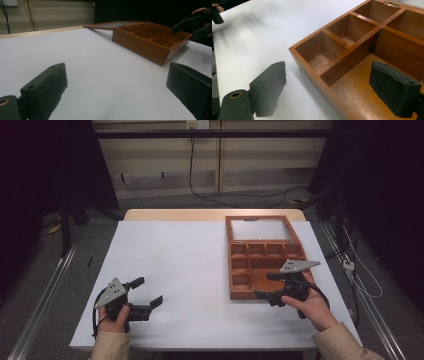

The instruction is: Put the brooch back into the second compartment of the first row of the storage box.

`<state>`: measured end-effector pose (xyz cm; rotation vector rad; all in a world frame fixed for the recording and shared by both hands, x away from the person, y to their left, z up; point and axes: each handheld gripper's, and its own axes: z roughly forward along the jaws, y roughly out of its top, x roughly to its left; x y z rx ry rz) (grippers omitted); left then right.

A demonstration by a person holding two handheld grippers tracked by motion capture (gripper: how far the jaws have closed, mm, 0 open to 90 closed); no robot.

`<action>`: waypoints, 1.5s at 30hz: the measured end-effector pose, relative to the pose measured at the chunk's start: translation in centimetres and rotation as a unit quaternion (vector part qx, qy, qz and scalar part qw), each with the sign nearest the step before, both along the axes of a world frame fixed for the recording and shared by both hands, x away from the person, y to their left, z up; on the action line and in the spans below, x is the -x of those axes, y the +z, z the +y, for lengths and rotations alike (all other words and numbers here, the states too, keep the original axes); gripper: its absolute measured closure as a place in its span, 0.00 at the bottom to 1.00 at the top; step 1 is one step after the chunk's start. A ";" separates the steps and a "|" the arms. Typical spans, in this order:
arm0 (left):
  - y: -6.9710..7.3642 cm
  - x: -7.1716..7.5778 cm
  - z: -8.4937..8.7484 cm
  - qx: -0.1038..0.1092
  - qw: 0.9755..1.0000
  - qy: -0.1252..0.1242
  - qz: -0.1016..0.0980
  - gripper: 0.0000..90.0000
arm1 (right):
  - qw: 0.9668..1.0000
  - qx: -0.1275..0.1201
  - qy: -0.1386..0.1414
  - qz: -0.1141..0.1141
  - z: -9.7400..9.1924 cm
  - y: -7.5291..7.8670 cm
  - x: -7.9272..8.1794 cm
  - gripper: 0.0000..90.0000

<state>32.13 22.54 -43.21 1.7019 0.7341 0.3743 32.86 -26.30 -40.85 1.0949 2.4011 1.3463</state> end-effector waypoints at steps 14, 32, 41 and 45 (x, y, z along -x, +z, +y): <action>0.0 0.0 0.0 0.000 1.000 0.000 -0.001 0.03 | 1.000 -0.002 0.021 -0.009 0.4 -0.2 1.4 0.15; 0.0 0.0 -0.1 -0.002 1.000 0.000 0.000 0.03 | 1.000 0.000 0.026 -0.015 -0.5 -1.3 2.7 0.15; 0.0 0.0 -0.1 -0.003 1.000 -0.001 0.000 0.03 | 0.999 -0.009 0.032 -0.023 -0.7 -0.8 3.3 0.16; 0.0 0.0 -0.1 -0.003 1.000 -0.001 0.001 0.03 | 0.999 -0.011 0.036 -0.025 -0.6 -0.7 3.6 0.16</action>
